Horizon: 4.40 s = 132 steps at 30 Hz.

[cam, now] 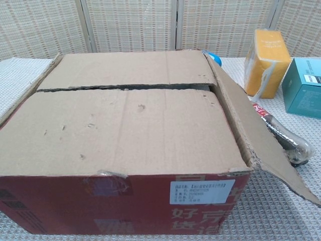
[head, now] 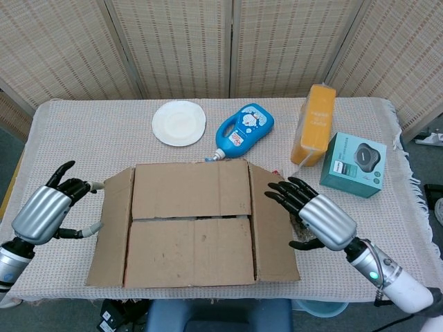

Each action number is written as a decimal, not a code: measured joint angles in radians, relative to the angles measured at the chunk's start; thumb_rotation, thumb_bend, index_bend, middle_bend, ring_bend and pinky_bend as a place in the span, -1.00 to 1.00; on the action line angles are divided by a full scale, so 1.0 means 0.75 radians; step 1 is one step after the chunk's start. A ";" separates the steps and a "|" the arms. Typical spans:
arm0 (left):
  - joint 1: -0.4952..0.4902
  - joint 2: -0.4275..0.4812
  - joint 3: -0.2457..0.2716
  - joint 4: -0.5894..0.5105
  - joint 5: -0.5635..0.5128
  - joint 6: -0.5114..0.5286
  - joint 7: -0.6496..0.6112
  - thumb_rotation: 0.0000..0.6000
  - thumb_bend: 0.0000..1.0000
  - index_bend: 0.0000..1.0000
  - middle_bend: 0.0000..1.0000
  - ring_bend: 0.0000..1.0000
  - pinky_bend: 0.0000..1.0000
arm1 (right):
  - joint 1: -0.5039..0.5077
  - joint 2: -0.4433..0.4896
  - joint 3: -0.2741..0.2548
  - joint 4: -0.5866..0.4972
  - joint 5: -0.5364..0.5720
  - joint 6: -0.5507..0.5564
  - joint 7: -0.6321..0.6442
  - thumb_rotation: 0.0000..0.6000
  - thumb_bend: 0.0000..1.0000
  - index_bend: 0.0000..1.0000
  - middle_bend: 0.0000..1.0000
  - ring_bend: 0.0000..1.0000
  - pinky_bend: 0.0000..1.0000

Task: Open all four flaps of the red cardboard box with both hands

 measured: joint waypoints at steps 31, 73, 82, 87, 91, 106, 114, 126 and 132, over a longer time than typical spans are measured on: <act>0.042 0.007 0.013 -0.027 0.035 -0.032 0.032 -0.77 -0.55 -0.41 -0.21 -0.32 -1.00 | 0.458 -0.674 0.154 0.317 0.584 -0.287 -0.646 1.00 -0.90 -1.00 -0.93 -0.89 -1.00; 0.073 0.020 0.005 -0.004 0.052 -0.007 -0.015 -0.78 -0.55 -0.42 -0.22 -0.32 -1.00 | 0.647 -0.773 0.474 0.757 1.081 -0.110 -0.761 1.00 -0.54 -1.00 -0.88 -0.80 -1.00; 0.073 0.011 -0.005 -0.012 0.050 0.002 -0.014 -0.78 -0.55 -0.41 -0.22 -0.32 -1.00 | 0.507 -0.569 0.447 0.449 0.997 -0.069 -0.641 1.00 -0.54 -1.00 -0.88 -0.83 -1.00; 0.074 -0.003 -0.006 -0.012 0.044 0.001 -0.013 -0.78 -0.55 -0.41 -0.22 -0.32 -1.00 | 0.388 -0.392 0.385 0.215 0.889 -0.071 -0.544 1.00 -0.54 -1.00 -0.88 -0.83 -1.00; 0.073 -0.014 -0.007 -0.010 0.044 -0.001 -0.019 -0.78 -0.55 -0.41 -0.22 -0.32 -1.00 | 0.281 -0.245 0.315 0.072 0.744 -0.080 -0.418 1.00 -0.54 -1.00 -0.85 -0.83 -1.00; 0.069 -0.039 -0.002 -0.011 0.051 -0.012 -0.016 -0.77 -0.55 -0.41 -0.22 -0.32 -1.00 | 0.180 -0.099 0.069 -0.080 0.332 -0.304 -0.007 0.97 -0.68 -0.88 -0.59 -0.78 -1.00; 0.075 -0.041 0.002 -0.003 0.042 -0.013 -0.023 -0.77 -0.55 -0.41 -0.22 -0.32 -1.00 | 0.232 -0.109 0.055 -0.057 0.319 -0.390 0.098 0.73 -0.76 -0.84 -0.53 -0.78 -1.00; 0.065 -0.049 0.002 -0.003 0.037 -0.032 -0.016 -0.78 -0.55 -0.40 -0.22 -0.32 -1.00 | 0.369 -0.104 0.083 -0.036 0.428 -0.592 0.209 0.73 -0.78 -0.84 -0.51 -0.81 -1.00; 0.060 -0.052 -0.001 -0.006 0.030 -0.042 -0.012 -0.77 -0.55 -0.39 -0.22 -0.32 -1.00 | 0.429 -0.126 0.094 0.007 0.476 -0.679 0.237 0.73 -0.78 -0.84 -0.51 -0.83 -1.00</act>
